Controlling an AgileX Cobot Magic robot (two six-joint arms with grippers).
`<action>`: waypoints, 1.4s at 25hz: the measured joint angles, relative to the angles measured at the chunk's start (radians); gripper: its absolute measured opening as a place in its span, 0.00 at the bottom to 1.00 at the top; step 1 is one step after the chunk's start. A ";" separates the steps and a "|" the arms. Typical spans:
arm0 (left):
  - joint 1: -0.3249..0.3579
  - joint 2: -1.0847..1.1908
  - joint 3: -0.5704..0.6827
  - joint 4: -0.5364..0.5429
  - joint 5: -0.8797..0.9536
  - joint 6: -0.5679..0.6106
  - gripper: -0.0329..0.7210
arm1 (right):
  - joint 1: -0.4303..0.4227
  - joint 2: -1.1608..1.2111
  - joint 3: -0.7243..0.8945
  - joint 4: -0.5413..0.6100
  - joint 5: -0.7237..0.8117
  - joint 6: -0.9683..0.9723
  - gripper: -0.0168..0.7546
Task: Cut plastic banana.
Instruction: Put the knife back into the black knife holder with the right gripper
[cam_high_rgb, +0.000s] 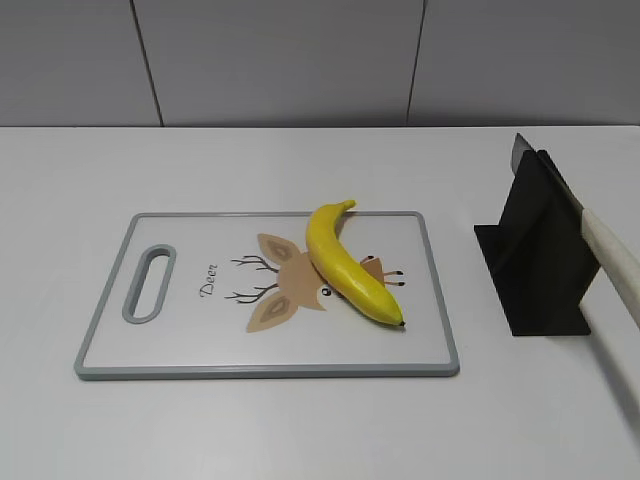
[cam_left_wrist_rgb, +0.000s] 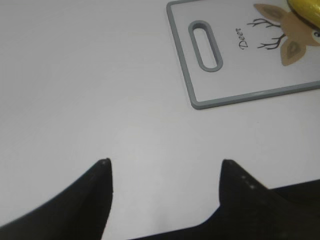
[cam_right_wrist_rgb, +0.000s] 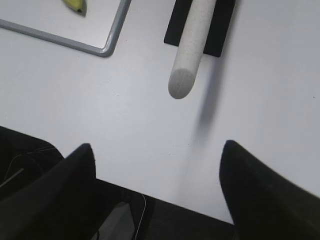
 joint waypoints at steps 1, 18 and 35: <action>0.000 -0.031 0.009 -0.001 0.000 0.003 0.90 | 0.000 -0.036 0.017 0.001 0.000 -0.006 0.79; 0.000 -0.268 0.066 -0.032 -0.056 0.081 0.82 | 0.000 -0.494 0.117 0.064 0.020 -0.135 0.79; 0.014 -0.268 0.067 -0.039 -0.063 0.087 0.82 | -0.005 -0.679 0.118 0.079 0.027 -0.139 0.78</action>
